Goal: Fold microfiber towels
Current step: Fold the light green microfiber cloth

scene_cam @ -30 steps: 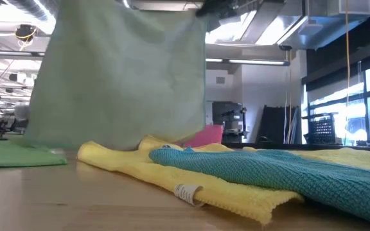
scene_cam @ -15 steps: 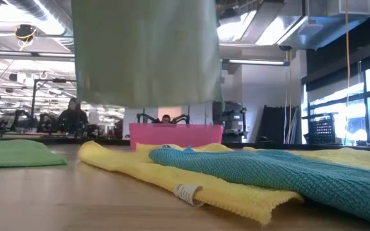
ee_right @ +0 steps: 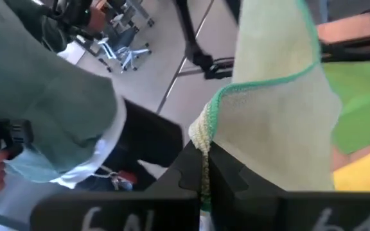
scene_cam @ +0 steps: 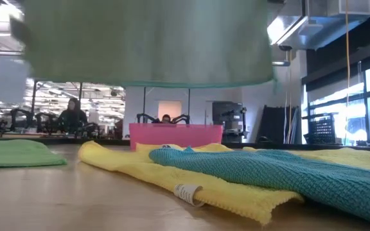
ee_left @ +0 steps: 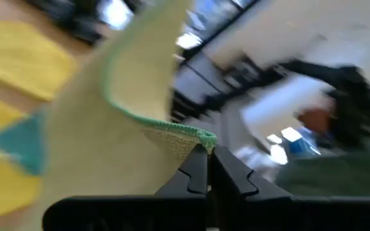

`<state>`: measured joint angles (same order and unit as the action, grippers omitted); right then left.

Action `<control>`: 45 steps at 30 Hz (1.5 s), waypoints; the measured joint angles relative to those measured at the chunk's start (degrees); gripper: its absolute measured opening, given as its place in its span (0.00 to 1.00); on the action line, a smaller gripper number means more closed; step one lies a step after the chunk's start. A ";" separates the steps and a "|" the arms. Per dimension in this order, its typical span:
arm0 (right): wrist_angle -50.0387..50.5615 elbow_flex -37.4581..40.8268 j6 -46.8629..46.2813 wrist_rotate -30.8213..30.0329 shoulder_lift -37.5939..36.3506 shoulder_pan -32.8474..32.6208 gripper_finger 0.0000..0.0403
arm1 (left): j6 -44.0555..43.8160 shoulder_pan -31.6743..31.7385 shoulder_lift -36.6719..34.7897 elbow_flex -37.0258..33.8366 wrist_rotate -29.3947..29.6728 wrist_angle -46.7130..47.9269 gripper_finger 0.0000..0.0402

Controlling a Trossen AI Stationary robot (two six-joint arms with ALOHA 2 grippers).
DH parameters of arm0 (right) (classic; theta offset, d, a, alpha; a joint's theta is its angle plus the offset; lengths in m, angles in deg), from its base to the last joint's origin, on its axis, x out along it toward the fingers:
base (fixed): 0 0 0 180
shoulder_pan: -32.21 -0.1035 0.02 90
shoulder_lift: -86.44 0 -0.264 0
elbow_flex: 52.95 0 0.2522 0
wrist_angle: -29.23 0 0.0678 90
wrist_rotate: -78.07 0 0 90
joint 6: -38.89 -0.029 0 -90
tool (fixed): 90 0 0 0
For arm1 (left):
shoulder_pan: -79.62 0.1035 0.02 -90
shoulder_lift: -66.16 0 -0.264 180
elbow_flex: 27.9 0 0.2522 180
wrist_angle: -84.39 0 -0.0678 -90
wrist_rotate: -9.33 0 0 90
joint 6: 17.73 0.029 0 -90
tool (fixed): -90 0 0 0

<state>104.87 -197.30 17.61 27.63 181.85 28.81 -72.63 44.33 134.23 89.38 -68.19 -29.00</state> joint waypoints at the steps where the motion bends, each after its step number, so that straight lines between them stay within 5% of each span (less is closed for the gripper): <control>1: -0.09 0.00 -1.41 -1.78 -0.33 -1.77 0.03 | 0.37 -1.94 1.10 -0.02 -0.07 -2.76 0.00; 5: -0.20 -0.11 -3.57 -9.29 -1.72 -6.01 0.02 | 3.42 -5.96 3.36 0.05 1.76 -5.52 0.00; 13: 12.06 1.30 7.05 -23.25 -1.95 -1.62 0.03 | 4.08 -6.08 -1.62 0.14 23.83 19.96 0.00; 17: 15.47 9.76 15.27 -26.23 -1.71 2.96 0.03 | 1.92 -4.88 -2.50 -1.20 30.68 34.22 0.00; 25: -2.40 36.73 21.55 -24.42 -1.50 9.58 0.04 | -0.44 -1.42 -6.39 -21.55 30.78 36.83 0.00; 30: -14.67 49.48 21.74 -31.01 -1.54 12.07 0.02 | -2.61 0.66 -6.81 -36.73 30.82 35.70 0.00; 38: -26.22 54.04 24.32 -32.98 -1.63 14.52 0.03 | -9.47 2.95 -6.89 -53.94 32.28 33.43 0.00; 45: -28.40 53.75 23.20 -21.37 -1.63 13.55 0.02 | -9.54 3.23 -6.91 -58.27 24.53 25.32 0.00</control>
<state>76.47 -143.55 40.81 6.26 180.22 42.37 -82.17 47.56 127.32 31.11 -43.66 -3.68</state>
